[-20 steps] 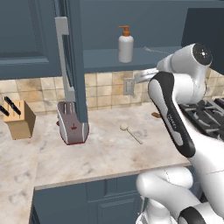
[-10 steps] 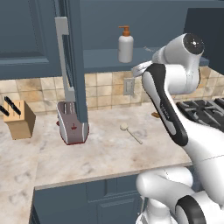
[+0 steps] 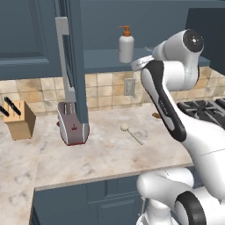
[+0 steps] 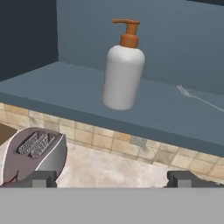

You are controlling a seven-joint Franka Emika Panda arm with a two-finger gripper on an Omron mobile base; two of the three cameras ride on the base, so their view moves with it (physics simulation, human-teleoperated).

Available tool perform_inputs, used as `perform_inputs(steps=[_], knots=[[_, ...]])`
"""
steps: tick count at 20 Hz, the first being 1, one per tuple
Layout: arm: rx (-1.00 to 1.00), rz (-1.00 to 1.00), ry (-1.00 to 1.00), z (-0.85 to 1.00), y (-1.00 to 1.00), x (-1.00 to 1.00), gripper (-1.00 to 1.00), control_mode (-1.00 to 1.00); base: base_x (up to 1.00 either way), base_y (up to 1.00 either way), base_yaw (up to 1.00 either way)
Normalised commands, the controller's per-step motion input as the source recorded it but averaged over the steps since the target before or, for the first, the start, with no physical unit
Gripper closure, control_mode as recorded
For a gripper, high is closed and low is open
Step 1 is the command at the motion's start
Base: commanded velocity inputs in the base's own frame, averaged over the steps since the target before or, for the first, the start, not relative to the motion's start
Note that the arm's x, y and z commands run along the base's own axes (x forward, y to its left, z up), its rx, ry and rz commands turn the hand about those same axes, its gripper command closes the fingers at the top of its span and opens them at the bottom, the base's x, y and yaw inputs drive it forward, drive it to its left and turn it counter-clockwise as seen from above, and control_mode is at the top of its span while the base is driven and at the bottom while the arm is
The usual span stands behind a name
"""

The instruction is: Pick the dish brush and soap dispenser from the cabinet and place them on the counter.

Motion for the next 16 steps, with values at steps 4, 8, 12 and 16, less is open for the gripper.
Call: perform_inputs(steps=[4,8,12,16], knots=[[0.00,-0.08,-0.10,0.00,0.01,0.28,-1.00,-1.00,0.00,0.00,0.00],[0.00,-0.04,0.01,0.11,0.00,0.06,-1.00,-1.00,0.00,0.00,0.00],[0.01,-0.01,0.03,0.14,0.00,0.07,-1.00,-1.00,0.00,0.00,0.00],[0.04,0.00,0.00,0.08,0.00,0.17,-1.00,-1.00,0.00,0.00,0.00]])
